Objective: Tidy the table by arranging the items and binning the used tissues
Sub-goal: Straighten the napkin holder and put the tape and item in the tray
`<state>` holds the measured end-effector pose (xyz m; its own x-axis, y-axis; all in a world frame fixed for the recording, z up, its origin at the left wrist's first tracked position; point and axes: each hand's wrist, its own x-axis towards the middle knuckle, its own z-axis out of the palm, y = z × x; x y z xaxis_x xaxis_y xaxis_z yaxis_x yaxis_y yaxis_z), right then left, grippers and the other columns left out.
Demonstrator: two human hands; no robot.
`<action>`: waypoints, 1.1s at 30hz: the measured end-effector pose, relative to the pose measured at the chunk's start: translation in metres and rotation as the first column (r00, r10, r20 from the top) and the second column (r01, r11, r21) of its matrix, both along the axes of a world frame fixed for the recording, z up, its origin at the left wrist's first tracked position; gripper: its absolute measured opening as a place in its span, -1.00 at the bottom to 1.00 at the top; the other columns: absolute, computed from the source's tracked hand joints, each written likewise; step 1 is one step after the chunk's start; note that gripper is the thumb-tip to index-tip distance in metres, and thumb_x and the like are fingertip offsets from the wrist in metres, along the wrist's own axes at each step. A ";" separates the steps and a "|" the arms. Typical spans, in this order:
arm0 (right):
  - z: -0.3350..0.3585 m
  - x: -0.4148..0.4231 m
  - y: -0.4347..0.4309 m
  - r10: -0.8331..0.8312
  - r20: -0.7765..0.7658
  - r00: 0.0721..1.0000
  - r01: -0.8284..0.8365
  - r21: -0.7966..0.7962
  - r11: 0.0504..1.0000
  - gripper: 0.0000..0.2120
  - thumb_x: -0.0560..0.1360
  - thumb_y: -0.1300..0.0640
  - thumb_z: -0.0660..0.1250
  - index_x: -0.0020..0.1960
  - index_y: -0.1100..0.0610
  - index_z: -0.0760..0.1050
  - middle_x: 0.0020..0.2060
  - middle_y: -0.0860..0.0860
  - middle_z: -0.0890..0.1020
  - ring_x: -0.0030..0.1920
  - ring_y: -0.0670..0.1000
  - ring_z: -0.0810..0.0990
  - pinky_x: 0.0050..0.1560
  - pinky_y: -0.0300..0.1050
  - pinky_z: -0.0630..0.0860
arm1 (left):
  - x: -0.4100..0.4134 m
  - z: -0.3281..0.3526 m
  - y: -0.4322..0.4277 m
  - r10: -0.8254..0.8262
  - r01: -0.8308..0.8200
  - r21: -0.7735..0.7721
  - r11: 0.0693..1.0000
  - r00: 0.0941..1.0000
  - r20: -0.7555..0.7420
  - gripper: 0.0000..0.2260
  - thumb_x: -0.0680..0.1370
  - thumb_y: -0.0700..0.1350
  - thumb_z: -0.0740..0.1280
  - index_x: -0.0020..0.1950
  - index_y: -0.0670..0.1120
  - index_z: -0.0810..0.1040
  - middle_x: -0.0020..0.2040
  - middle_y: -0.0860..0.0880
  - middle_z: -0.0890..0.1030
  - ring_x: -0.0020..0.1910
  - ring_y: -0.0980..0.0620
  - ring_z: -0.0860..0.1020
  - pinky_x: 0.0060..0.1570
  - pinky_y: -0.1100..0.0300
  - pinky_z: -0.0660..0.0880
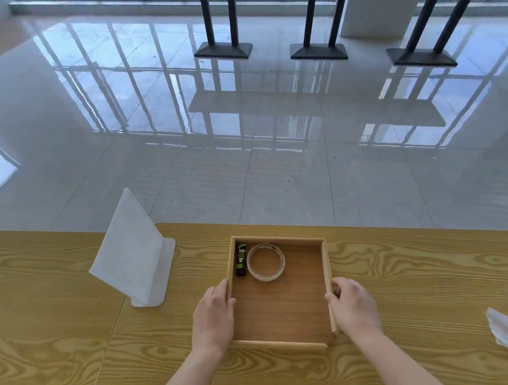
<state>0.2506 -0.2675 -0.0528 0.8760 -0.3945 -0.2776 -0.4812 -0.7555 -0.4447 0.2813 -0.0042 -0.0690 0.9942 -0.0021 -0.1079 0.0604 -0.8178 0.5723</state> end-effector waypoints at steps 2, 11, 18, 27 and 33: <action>0.000 0.005 0.012 0.001 0.010 1.000 -0.001 0.025 1.000 -0.68 0.57 0.09 0.33 0.31 0.11 0.50 0.04 -0.02 0.60 0.05 0.01 0.55 0.00 -0.14 0.44 | 0.002 0.001 0.011 0.031 -0.031 0.012 0.999 0.999 0.012 -0.63 0.58 -0.16 0.32 0.40 -0.11 0.45 0.05 -0.02 0.62 -0.02 0.02 0.58 -0.03 0.16 0.52; -0.004 0.024 0.062 0.046 0.064 0.997 -0.051 0.073 0.996 -0.74 0.56 0.12 0.35 0.24 0.14 0.53 -0.08 -0.08 0.53 -0.09 -0.06 0.45 -0.04 -0.16 0.43 | 0.019 0.007 0.058 0.100 -0.101 0.073 0.992 0.995 0.021 -0.68 0.59 -0.16 0.31 0.35 -0.09 0.50 -0.07 -0.04 0.62 -0.11 -0.01 0.58 -0.10 0.12 0.53; -0.003 0.042 0.084 0.095 0.082 0.992 -0.100 0.059 0.993 -0.76 0.56 0.13 0.35 0.21 0.14 0.55 -0.14 -0.09 0.52 -0.11 -0.04 0.48 -0.10 -0.17 0.39 | 0.028 0.006 0.079 0.125 -0.127 0.086 0.988 0.992 0.035 -0.90 0.59 -0.17 0.29 0.09 -0.07 0.55 -0.12 -0.04 0.62 -0.13 -0.04 0.60 -0.16 0.09 0.53; -0.004 0.052 0.096 0.113 0.088 0.990 -0.116 0.034 0.993 -0.73 0.56 0.13 0.35 0.24 0.16 0.55 -0.06 -0.01 0.60 -0.04 0.02 0.54 -0.04 -0.09 0.46 | 0.037 0.003 0.092 0.147 -0.150 0.077 0.986 0.988 0.040 -0.87 0.59 -0.16 0.28 0.10 -0.09 0.56 -0.07 -0.05 0.64 -0.07 -0.07 0.61 -0.13 0.09 0.52; -0.004 0.054 0.098 0.107 0.086 0.991 -0.110 0.037 0.993 -0.66 0.56 0.13 0.34 0.31 0.16 0.52 0.05 0.03 0.63 0.07 0.06 0.58 0.03 -0.06 0.50 | 0.037 0.001 0.095 0.157 -0.158 0.074 0.985 0.987 0.021 -0.80 0.59 -0.15 0.28 0.20 -0.09 0.55 -0.01 -0.05 0.64 -0.03 -0.05 0.60 -0.08 0.09 0.54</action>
